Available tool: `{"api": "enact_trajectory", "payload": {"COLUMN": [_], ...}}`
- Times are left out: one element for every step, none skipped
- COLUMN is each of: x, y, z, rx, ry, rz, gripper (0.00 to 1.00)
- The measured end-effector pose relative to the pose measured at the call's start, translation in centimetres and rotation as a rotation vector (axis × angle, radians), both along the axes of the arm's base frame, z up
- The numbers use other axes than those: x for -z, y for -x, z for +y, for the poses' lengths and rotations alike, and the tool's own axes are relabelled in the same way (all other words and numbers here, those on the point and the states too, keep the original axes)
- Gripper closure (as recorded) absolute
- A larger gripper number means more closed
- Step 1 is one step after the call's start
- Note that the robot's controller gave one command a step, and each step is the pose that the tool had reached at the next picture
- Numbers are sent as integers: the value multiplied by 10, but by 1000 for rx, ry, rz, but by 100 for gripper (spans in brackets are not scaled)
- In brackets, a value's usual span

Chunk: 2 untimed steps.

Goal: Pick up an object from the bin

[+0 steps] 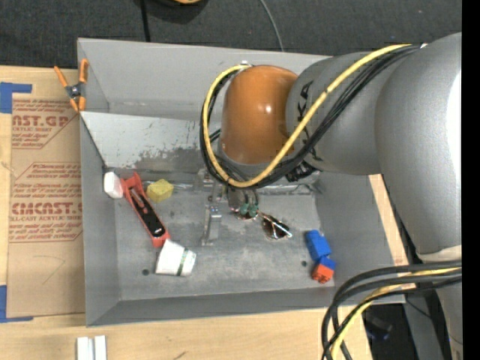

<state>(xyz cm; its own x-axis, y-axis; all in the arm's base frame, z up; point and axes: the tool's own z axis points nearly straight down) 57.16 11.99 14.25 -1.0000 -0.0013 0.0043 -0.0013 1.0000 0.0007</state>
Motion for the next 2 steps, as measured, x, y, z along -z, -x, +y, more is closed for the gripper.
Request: {"api": "enact_trajectory", "payload": {"x": [-16, -11], "y": [-4, -4], "z": [-14, -10], "rx": [-77, -32], "ry": [-2, 0], "rz": [-1, -5], "gripper": [0, 0]}}
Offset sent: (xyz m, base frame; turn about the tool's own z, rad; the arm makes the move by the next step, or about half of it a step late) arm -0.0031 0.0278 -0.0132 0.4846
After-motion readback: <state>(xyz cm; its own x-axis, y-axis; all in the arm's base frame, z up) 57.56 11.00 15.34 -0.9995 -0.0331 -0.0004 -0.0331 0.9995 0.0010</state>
